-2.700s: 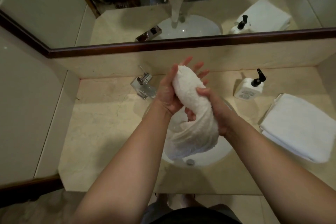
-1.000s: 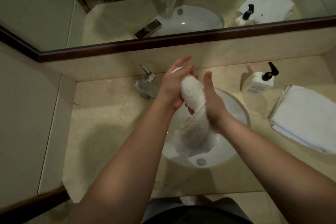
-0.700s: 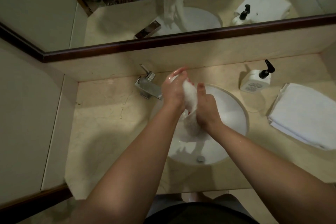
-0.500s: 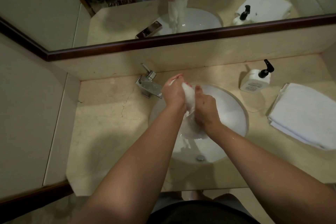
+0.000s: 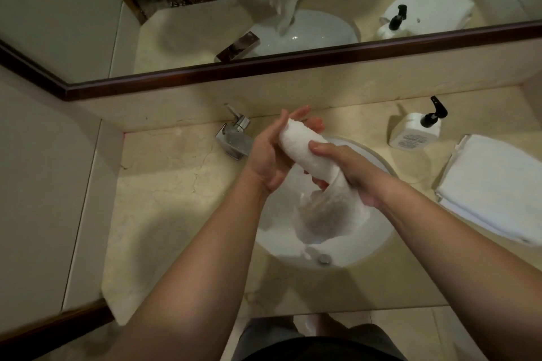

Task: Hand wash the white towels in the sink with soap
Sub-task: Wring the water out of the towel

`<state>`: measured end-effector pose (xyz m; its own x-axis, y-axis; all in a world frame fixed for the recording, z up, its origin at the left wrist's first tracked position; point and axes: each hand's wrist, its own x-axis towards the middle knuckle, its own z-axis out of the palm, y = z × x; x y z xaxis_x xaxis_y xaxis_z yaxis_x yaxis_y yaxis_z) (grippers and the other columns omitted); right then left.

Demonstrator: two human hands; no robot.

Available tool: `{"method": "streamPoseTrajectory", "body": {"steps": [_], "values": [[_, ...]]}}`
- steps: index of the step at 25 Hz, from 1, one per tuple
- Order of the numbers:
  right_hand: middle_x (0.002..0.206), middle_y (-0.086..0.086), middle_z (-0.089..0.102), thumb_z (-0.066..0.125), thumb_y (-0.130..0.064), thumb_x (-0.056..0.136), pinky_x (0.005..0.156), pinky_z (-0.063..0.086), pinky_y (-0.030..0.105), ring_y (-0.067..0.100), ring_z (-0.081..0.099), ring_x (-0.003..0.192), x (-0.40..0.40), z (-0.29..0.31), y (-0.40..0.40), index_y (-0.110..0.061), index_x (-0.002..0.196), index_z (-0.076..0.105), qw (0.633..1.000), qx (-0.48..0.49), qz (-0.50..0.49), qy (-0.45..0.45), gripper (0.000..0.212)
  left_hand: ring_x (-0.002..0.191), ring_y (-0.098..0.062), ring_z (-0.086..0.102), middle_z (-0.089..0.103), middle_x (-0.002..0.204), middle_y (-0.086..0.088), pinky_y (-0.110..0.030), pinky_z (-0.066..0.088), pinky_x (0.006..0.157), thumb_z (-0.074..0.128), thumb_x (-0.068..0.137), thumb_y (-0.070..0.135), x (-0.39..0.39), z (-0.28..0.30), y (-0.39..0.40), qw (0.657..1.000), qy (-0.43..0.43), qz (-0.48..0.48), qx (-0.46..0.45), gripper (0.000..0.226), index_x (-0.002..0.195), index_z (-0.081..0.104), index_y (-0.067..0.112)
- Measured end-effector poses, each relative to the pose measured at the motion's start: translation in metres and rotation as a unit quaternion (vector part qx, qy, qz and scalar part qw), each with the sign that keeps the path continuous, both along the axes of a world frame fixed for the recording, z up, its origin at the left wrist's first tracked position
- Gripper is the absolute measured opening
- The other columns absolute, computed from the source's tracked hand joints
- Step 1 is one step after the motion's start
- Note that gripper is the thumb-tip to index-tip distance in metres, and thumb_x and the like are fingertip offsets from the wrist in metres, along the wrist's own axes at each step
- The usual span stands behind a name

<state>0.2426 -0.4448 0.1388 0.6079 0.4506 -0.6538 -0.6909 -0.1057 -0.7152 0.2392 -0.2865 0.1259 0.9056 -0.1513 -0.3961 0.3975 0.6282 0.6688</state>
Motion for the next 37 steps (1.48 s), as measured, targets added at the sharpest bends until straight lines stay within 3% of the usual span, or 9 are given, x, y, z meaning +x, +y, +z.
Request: {"method": "streamPoseTrajectory", "body": {"steps": [5, 11, 14, 17, 21, 25, 28, 31, 37], "values": [[0.072, 0.005, 0.061, 0.075, -0.07, 0.062, 0.048, 0.048, 0.024, 0.014, 0.055, 0.054, 0.007, 0.005, 0.009, -0.012, 0.099, 0.067, 0.988, 0.106, -0.056, 0.096, 0.07, 0.086, -0.02, 0.068, 0.07, 0.079, -0.003, -0.034, 0.054, 0.082, 0.057, 0.088, 0.024, 0.02, 0.015, -0.005, 0.994, -0.089, -0.006, -0.061, 0.038, 0.126, 0.061, 0.018], [0.085, 0.009, 0.076, 0.027, -0.099, 0.061, 0.084, 0.058, 0.046, 0.025, 0.073, 0.081, -0.005, -0.008, 0.031, -0.024, 0.093, 0.072, 0.974, -0.143, -0.124, -0.127, 0.093, 0.046, -0.013, 0.054, 0.052, 0.052, -0.002, -0.025, 0.052, 0.053, 0.051, 0.1, 0.008, 0.034, 0.015, -0.02, 0.995, 0.046, 0.082, 0.031, 0.023, 0.114, 0.067, 0.018], [0.08, 0.022, 0.071, 0.02, -0.082, 0.084, 0.078, 0.053, 0.052, 0.039, 0.068, 0.079, -0.008, -0.027, 0.036, 0.0, 0.089, 0.071, 0.951, -0.213, -0.115, -0.191, 0.096, 0.045, -0.012, 0.052, 0.051, 0.051, -0.001, -0.025, 0.049, 0.05, 0.049, 0.101, 0.006, 0.032, 0.008, -0.025, 0.982, 0.094, 0.136, 0.09, 0.024, 0.103, 0.07, 0.017], [0.078, 0.024, 0.069, 0.022, -0.061, 0.099, 0.076, 0.051, 0.053, 0.039, 0.065, 0.077, -0.012, -0.031, 0.039, -0.007, 0.089, 0.071, 0.937, -0.235, -0.131, -0.225, 0.073, 0.048, -0.012, 0.052, 0.053, 0.05, -0.001, -0.026, 0.049, 0.05, 0.049, 0.098, 0.002, 0.031, 0.003, -0.029, 0.964, 0.127, 0.175, 0.156, 0.027, 0.095, 0.072, 0.017], [0.081, 0.025, 0.069, 0.019, -0.068, 0.086, 0.079, 0.049, 0.051, 0.037, 0.064, 0.081, -0.012, -0.027, 0.042, -0.007, 0.102, 0.071, 0.935, -0.229, -0.13, -0.239, 0.082, 0.042, -0.01, 0.052, 0.054, 0.052, -0.004, -0.019, 0.046, 0.044, 0.046, 0.095, -0.004, 0.029, 0.004, -0.035, 0.94, 0.165, 0.205, 0.219, 0.03, 0.09, 0.069, 0.015], [0.087, 0.028, 0.065, 0.016, -0.054, 0.089, 0.073, 0.046, 0.044, 0.045, 0.06, 0.084, -0.018, -0.02, 0.038, 0.001, 0.106, 0.065, 0.927, -0.217, -0.091, -0.293, 0.076, 0.039, -0.009, 0.051, 0.051, 0.051, -0.001, -0.02, 0.046, 0.045, 0.05, 0.092, -0.001, 0.028, 0.004, -0.027, 0.948, 0.221, 0.191, 0.127, 0.021, 0.096, 0.069, 0.009], [0.086, 0.016, 0.071, 0.028, -0.057, 0.1, 0.074, 0.049, 0.041, 0.029, 0.065, 0.083, -0.015, -0.013, 0.035, -0.006, 0.091, 0.07, 0.939, -0.211, -0.103, -0.252, 0.066, 0.052, -0.013, 0.054, 0.054, 0.062, -0.003, -0.025, 0.047, 0.056, 0.059, 0.095, 0.024, 0.019, 0.017, -0.029, 0.971, 0.181, 0.155, 0.016, 0.016, 0.1, 0.064, 0.009], [0.086, 0.003, 0.073, 0.038, -0.052, 0.101, 0.074, 0.052, 0.034, 0.017, 0.068, 0.082, -0.006, 0.004, 0.032, -0.016, 0.086, 0.072, 0.941, -0.19, -0.115, -0.257, 0.051, 0.081, -0.024, 0.07, 0.069, 0.087, -0.012, -0.034, 0.056, 0.075, 0.056, 0.088, 0.061, -0.003, 0.028, -0.039, 0.987, 0.124, 0.104, 0.007, 0.054, 0.102, 0.065, 0.009], [0.082, 0.012, 0.064, 0.061, -0.063, 0.085, 0.072, 0.055, 0.044, 0.025, 0.063, 0.076, 0.012, 0.032, 0.018, -0.004, 0.086, 0.057, 0.954, -0.144, -0.073, -0.252, 0.059, 0.107, -0.021, 0.069, 0.071, 0.113, -0.01, -0.032, 0.057, 0.088, 0.061, 0.079, 0.055, -0.022, 0.041, -0.031, 0.984, 0.059, -0.099, 0.133, 0.066, 0.127, 0.061, 0.01]]}}
